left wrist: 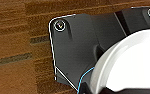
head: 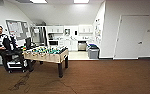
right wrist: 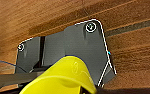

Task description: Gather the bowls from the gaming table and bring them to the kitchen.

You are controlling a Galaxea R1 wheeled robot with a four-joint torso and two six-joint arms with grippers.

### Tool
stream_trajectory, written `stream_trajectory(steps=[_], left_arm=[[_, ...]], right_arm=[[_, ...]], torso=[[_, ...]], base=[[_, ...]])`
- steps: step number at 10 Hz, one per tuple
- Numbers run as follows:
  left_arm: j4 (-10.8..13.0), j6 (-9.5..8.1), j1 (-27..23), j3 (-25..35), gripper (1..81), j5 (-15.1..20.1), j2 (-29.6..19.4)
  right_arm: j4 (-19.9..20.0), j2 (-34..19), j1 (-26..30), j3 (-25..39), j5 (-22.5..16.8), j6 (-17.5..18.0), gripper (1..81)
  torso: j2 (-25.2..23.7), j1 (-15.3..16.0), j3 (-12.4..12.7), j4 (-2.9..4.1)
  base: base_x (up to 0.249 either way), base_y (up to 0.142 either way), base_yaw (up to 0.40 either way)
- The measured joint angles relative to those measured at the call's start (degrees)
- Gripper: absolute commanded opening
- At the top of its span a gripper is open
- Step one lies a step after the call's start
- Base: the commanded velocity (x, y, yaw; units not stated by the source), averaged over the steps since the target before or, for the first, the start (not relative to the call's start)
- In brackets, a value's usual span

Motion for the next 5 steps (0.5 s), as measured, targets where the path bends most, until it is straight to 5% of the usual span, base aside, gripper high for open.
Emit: stream_trajectory(steps=[5], left_arm=[[0.0,0.00,-0.2,0.0,1.0,-0.1,0.0]], right_arm=[[0.0,0.7,-0.1,-0.3,-0.1,-0.2,1.0]], torso=[[0.0,0.0,0.0,0.00]], base=[[0.000,0.000,0.000]])
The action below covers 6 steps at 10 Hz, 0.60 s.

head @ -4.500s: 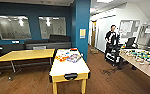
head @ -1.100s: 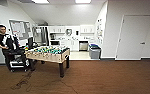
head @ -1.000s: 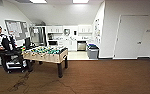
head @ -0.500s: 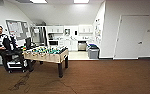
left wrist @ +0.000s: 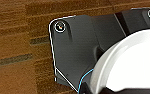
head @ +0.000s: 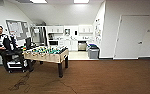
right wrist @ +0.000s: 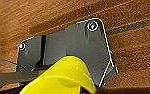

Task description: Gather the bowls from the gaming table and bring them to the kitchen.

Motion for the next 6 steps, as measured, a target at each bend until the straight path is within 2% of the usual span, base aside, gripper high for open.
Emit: stream_trajectory(steps=[6], left_arm=[[0.1,0.00,0.0,0.0,1.0,0.0,0.0]], right_arm=[[0.0,0.6,0.0,-1.2,0.0,0.0,1.0]], torso=[[0.0,0.0,0.0,0.00]], base=[[0.000,0.000,0.000]])
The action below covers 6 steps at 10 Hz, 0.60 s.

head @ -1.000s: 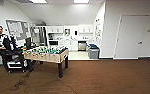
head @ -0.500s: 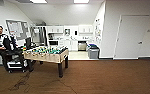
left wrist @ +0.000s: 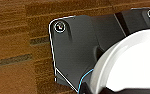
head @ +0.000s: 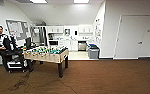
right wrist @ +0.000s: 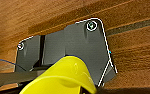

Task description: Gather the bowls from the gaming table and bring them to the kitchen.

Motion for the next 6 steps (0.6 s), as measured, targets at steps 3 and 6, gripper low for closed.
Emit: stream_trajectory(steps=[3,6], left_arm=[[0.0,0.02,0.6,0.1,1.0,0.1,0.2],[0.0,0.02,0.0,0.1,1.0,0.0,0.1]], right_arm=[[0.0,0.1,-0.5,-0.1,-0.2,0.0,1.0],[0.0,0.1,0.0,-0.2,0.0,0.0,1.0]], torso=[[0.0,-0.1,0.0,0.00],[0.0,0.0,0.0,0.00]], base=[[0.075,0.000,0.000],[0.095,0.000,0.000]])
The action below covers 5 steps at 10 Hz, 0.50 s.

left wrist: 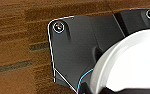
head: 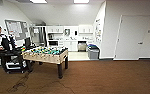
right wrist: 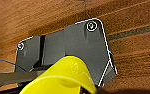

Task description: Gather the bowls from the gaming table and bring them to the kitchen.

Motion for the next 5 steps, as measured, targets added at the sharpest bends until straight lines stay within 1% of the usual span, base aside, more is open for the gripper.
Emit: stream_trajectory(steps=[5], left_arm=[[0.0,0.00,0.1,0.0,1.0,0.0,0.1]], right_arm=[[0.0,0.7,-0.2,-0.3,0.0,0.0,1.0]], torso=[[0.0,0.0,0.0,0.00]], base=[[0.118,0.000,0.000]])
